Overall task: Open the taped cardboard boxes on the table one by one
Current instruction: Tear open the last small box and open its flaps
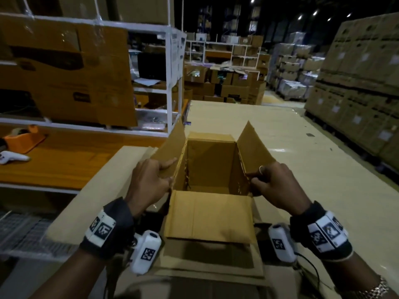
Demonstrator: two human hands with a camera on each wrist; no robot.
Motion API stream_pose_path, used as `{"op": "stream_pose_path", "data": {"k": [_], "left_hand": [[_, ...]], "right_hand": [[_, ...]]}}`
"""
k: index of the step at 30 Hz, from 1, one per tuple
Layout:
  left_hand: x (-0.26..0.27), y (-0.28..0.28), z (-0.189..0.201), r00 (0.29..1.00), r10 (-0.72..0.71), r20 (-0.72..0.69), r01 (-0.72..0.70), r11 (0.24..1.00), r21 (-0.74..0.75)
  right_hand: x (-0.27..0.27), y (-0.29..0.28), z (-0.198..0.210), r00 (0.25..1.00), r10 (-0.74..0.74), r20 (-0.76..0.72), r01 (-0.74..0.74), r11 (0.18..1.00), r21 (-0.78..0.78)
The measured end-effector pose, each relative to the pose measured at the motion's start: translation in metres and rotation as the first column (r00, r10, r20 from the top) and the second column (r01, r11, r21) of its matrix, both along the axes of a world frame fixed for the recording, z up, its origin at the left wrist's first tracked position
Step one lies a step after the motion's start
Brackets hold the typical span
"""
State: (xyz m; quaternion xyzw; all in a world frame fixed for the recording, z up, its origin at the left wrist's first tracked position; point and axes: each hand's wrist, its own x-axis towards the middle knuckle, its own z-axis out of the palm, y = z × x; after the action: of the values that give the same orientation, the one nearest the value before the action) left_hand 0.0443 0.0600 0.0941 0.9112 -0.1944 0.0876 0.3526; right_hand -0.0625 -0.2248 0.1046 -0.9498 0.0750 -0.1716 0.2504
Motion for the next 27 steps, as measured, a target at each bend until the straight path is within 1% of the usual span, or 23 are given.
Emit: {"op": "stream_pose_path", "data": {"k": [3, 6, 7, 9, 10, 11, 12, 14, 16, 17, 18, 19, 20, 21, 22, 23, 24, 25, 26, 27], "left_hand": [[-0.001, -0.003, -0.005, 0.998, 0.052, 0.018, -0.052, 0.999, 0.007], [-0.005, -0.005, -0.012, 0.999, 0.052, 0.006, -0.053, 0.998, 0.035], [-0.005, -0.004, -0.014, 0.999, 0.043, -0.020, -0.043, 0.999, 0.015], [-0.005, 0.001, -0.014, 0.992, 0.010, -0.124, -0.023, 0.994, -0.106], [-0.006, 0.003, -0.013, 0.983, -0.006, -0.181, -0.023, 0.987, -0.160], [-0.008, 0.006, -0.011, 0.972, -0.019, -0.234, -0.023, 0.984, -0.178], [-0.010, 0.010, -0.010, 0.959, -0.036, -0.281, -0.010, 0.987, -0.160], [-0.017, 0.015, -0.005, 0.920, -0.073, -0.384, 0.050, 0.996, -0.071], [-0.027, 0.019, 0.005, 0.889, -0.058, -0.453, 0.067, 0.998, 0.003], [-0.032, 0.020, 0.009, 0.901, -0.039, -0.432, 0.050, 0.999, 0.013], [-0.036, 0.021, 0.013, 0.935, -0.032, -0.352, 0.037, 0.999, 0.008], [-0.040, 0.020, 0.017, 0.972, -0.041, -0.231, 0.042, 0.999, -0.003], [-0.043, 0.017, 0.020, 0.993, -0.062, -0.096, 0.062, 0.998, -0.002], [-0.045, 0.014, 0.024, 0.995, -0.097, 0.033, 0.097, 0.995, 0.020], [-0.045, 0.012, 0.027, 0.981, -0.138, 0.135, 0.130, 0.989, 0.067], [-0.040, 0.009, 0.027, 0.963, -0.191, 0.190, 0.169, 0.977, 0.129], [-0.033, 0.008, 0.023, 0.948, -0.257, 0.187, 0.217, 0.953, 0.209], [-0.025, 0.008, 0.018, 0.937, -0.328, 0.121, 0.283, 0.914, 0.291], [-0.017, 0.007, 0.012, 0.926, -0.377, 0.011, 0.347, 0.864, 0.365], [-0.012, 0.006, 0.005, 0.910, -0.400, -0.107, 0.406, 0.814, 0.415]], "right_hand": [[-0.004, -0.006, -0.009, 0.999, 0.029, 0.026, -0.030, 0.999, 0.035], [-0.012, -0.017, -0.029, 0.999, -0.006, 0.053, 0.001, 0.995, 0.099], [-0.016, -0.020, -0.035, 0.997, -0.015, 0.071, 0.004, 0.988, 0.153], [-0.024, -0.024, -0.042, 0.996, -0.024, 0.086, 0.000, 0.965, 0.261], [-0.028, -0.023, -0.043, 0.997, -0.017, 0.078, -0.006, 0.957, 0.289], [-0.031, -0.023, -0.044, 0.998, -0.004, 0.061, -0.014, 0.956, 0.293], [-0.034, -0.022, -0.044, 0.999, 0.012, 0.033, -0.021, 0.961, 0.275], [-0.038, -0.021, -0.041, 0.997, 0.038, -0.068, -0.024, 0.980, 0.198], [-0.043, -0.021, -0.035, 0.981, 0.030, -0.191, -0.006, 0.992, 0.129], [-0.046, -0.019, -0.030, 0.978, 0.033, -0.206, -0.009, 0.993, 0.116], [-0.047, -0.017, -0.026, 0.983, 0.042, -0.179, -0.025, 0.995, 0.095], [-0.047, -0.014, -0.023, 0.991, 0.055, -0.122, -0.049, 0.997, 0.052], [-0.045, -0.011, -0.020, 0.995, 0.073, -0.062, -0.073, 0.997, 0.004], [-0.042, -0.007, -0.018, 0.995, 0.094, -0.021, -0.095, 0.995, -0.033], [-0.038, -0.004, -0.016, 0.993, 0.120, -0.011, -0.121, 0.991, -0.053], [-0.033, -0.002, -0.016, 0.988, 0.151, -0.040, -0.154, 0.986, -0.064], [-0.028, 0.001, -0.016, 0.977, 0.186, -0.108, -0.195, 0.978, -0.079], [-0.024, 0.003, -0.018, 0.955, 0.215, -0.204, -0.239, 0.966, -0.100], [-0.021, 0.006, -0.020, 0.926, 0.235, -0.295, -0.278, 0.954, -0.114], [-0.018, 0.006, -0.025, 0.902, 0.250, -0.351, -0.304, 0.947, -0.107]]}}
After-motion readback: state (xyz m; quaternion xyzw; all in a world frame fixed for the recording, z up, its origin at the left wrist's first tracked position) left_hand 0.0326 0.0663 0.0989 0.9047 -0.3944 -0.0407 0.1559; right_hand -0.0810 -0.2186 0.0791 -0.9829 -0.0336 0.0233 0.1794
